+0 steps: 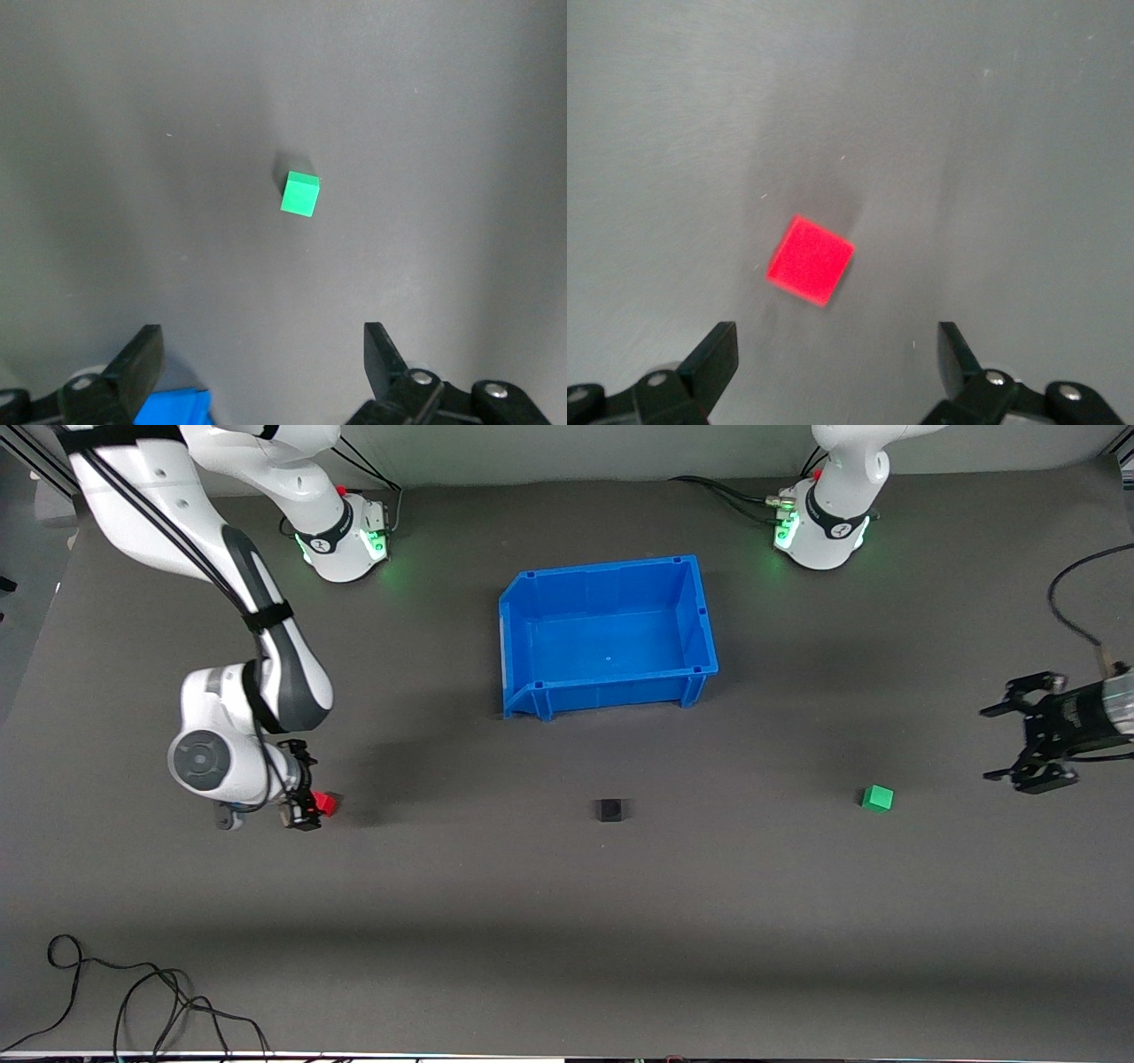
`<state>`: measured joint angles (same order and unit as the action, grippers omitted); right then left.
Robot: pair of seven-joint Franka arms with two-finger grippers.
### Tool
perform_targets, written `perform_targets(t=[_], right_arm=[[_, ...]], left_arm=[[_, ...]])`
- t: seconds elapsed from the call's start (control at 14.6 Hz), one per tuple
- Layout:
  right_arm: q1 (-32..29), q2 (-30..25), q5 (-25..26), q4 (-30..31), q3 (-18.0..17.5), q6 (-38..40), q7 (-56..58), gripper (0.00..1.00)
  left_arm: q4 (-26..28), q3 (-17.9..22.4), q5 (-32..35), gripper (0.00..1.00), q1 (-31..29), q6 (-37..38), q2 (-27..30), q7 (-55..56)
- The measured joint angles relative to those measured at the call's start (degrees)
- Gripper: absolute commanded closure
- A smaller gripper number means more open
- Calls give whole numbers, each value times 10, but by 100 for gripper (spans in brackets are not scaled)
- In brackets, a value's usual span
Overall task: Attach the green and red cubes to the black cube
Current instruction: 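Lower the right gripper onto the red cube while the left gripper lowers too, then close the right gripper on the red cube while the left gripper grasps green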
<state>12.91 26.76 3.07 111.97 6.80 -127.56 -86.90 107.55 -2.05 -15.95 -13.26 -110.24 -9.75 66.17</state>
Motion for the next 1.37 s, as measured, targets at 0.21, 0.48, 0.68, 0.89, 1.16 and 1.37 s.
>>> perform_targets(t=[0.21,0.48,0.68,0.89,1.16,1.37], right_arm=[[-3,21,0,2,9,-15,0,1],[-4,28,9,2,14,-25,0,7],[-4,43,10,2,15,-53,0,14],[-4,56,11,-2,15,-65,0,58],[-3,58,12,-10,16,-65,0,76],[0,58,13,-13,15,-65,0,77]], left_arm=[[69,-2,-19,0,0,-100,-9,0],[91,-7,-47,0,1,-184,-63,0],[91,-11,-68,0,2,-241,-113,0],[91,-14,-82,0,18,-289,-148,0],[86,-15,-85,0,46,-328,-177,-2],[84,-14,-85,0,48,-327,-180,-46]])
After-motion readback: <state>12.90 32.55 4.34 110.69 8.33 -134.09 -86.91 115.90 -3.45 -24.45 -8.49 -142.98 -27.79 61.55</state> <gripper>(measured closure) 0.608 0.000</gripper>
